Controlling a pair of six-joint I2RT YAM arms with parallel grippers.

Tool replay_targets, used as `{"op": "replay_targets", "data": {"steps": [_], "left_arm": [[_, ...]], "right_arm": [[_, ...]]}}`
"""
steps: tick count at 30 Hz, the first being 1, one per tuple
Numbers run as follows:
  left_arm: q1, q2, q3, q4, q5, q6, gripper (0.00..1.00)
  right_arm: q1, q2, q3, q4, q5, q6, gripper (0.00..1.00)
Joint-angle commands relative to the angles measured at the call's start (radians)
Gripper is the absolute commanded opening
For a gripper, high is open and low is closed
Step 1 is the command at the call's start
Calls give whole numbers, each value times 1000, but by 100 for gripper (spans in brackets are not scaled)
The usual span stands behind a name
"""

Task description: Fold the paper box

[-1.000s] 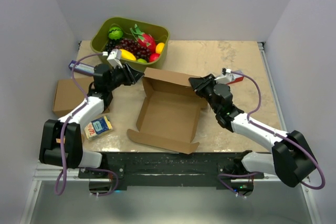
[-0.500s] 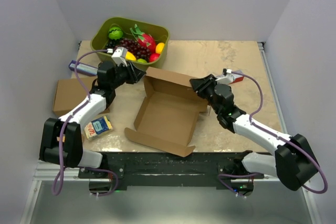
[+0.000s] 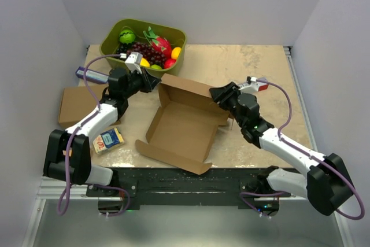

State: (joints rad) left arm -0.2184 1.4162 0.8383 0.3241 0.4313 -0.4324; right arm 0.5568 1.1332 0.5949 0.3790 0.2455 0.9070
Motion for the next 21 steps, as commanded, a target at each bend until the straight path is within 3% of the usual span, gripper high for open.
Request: {"op": "replay_targets", "data": {"steps": [1, 17, 21], "left_arm": [[-7, 41, -91, -244, -49, 73, 9], [-32, 56, -137, -309, -86, 110, 7], [-36, 38, -139, -306, -101, 112, 7]], "right_arm": [[-3, -30, 13, -12, 32, -16, 54], [-3, -50, -14, -11, 17, 3, 50], [-3, -53, -17, -5, 15, 1, 43]]}}
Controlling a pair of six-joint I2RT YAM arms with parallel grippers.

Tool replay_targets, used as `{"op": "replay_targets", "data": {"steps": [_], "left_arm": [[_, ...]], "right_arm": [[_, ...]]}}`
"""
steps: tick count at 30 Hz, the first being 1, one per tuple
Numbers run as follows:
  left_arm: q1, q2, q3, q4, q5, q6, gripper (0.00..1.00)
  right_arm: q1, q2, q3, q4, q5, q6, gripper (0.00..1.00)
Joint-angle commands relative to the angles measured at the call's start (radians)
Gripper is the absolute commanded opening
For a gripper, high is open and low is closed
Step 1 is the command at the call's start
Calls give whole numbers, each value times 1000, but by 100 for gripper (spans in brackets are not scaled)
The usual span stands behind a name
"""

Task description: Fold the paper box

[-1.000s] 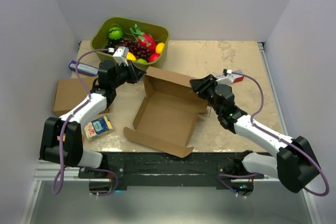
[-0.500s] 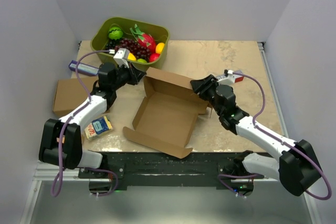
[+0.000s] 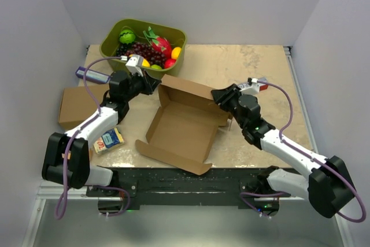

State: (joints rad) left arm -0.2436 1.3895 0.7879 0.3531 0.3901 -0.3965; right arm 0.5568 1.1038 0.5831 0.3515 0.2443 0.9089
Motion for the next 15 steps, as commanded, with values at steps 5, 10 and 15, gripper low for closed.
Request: {"op": "replay_targets", "data": {"steps": [5, 10, 15], "left_arm": [[-11, 2, -90, -332, -94, 74, 8], [-11, -133, -101, -325, -170, 84, 8], [-10, -234, -110, -325, -214, 97, 12]], "right_arm": [[-3, -6, 0, 26, 13, -7, 38], [-6, 68, -5, 118, -26, 4, 35], [-8, 178, 35, 211, -95, 4, 33]]}}
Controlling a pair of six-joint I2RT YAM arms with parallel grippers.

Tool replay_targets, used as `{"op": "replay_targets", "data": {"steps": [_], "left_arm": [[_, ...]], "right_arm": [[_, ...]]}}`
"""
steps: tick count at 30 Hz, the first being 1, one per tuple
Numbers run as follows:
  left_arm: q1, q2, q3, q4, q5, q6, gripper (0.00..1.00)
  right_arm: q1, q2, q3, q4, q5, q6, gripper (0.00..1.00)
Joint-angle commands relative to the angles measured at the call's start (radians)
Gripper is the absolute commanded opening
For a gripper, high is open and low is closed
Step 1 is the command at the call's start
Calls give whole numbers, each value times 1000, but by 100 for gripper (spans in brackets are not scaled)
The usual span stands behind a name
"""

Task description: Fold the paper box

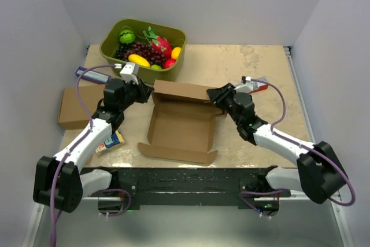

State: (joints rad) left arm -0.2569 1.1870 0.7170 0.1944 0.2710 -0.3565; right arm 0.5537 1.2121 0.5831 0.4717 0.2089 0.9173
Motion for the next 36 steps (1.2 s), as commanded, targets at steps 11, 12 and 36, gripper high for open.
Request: {"op": "replay_targets", "data": {"steps": [11, 12, 36], "left_arm": [[85, -17, 21, -119, 36, 7, 40], [91, -13, 25, -112, 46, 1, 43], [156, 121, 110, 99, 240, -162, 72]], "right_arm": [[-6, 61, 158, -47, -40, -104, 72], [-8, 38, 164, -83, -40, -126, 75], [181, -174, 118, -378, 38, -359, 74]]}}
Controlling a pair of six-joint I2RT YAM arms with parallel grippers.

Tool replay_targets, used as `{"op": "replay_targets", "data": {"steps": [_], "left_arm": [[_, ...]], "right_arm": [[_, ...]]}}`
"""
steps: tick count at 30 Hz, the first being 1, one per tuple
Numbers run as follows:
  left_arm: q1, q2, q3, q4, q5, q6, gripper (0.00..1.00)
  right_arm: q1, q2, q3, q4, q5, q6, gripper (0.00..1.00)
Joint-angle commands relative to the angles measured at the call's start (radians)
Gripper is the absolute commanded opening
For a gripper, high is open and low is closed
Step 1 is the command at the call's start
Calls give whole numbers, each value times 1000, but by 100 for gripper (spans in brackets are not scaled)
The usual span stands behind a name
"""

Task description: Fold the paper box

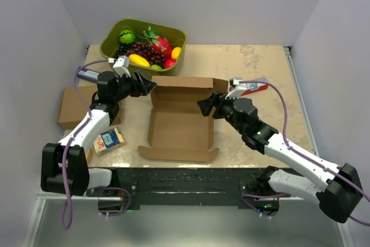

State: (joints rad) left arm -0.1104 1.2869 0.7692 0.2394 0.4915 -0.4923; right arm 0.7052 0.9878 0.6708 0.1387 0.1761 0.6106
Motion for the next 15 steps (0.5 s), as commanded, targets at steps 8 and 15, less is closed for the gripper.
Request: {"op": "replay_targets", "data": {"steps": [8, 15], "left_arm": [[12, 110, 104, 55, -8, -17, 59], [12, 152, 102, 46, -5, 0, 51]], "right_arm": [[33, 212, 111, -57, 129, -92, 69], [33, 388, 176, -33, 238, -144, 54]]}}
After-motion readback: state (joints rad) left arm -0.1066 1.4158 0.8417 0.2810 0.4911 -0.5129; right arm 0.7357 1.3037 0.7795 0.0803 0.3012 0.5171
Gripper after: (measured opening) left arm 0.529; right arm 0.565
